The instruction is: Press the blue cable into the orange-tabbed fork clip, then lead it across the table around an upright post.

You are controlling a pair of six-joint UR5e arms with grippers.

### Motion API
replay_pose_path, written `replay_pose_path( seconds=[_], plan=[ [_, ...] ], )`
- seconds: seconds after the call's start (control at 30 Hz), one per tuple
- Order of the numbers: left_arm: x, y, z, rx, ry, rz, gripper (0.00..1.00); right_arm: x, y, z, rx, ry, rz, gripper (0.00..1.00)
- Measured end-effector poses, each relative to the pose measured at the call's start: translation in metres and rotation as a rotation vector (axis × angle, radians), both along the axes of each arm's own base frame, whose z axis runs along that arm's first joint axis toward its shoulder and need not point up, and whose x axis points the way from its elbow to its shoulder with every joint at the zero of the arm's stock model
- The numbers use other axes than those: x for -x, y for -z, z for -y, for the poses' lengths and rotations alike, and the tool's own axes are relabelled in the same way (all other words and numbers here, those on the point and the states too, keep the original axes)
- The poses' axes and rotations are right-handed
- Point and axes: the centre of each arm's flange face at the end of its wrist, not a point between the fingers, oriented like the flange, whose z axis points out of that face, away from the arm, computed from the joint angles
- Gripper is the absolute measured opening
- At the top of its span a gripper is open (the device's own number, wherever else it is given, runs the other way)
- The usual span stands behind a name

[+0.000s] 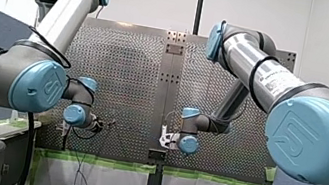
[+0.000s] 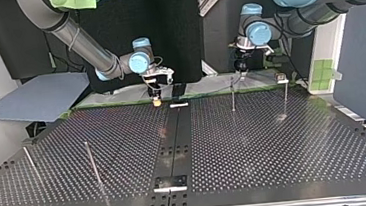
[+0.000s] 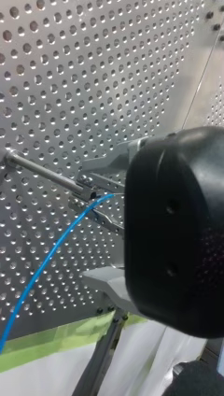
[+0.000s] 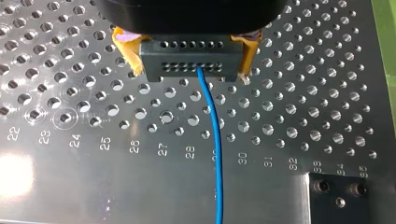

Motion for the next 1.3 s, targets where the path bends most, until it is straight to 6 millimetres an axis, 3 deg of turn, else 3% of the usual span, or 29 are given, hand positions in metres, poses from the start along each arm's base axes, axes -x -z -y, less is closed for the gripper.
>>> replay_pose_path(
  seconds=[0.67, 1.3],
  plan=[
    [0.001, 0.0, 0.004, -0.021, 0.019, 0.002, 0.98, 0.0, 0.0, 0.0, 0.0, -0.003, 0.002, 0.0],
    [0.009, -0.001, 0.029, -0.073, 0.129, 0.017, 0.98, -0.001, 0.0, 0.0, -0.001, -0.007, 0.003, 0.0]
  ],
)
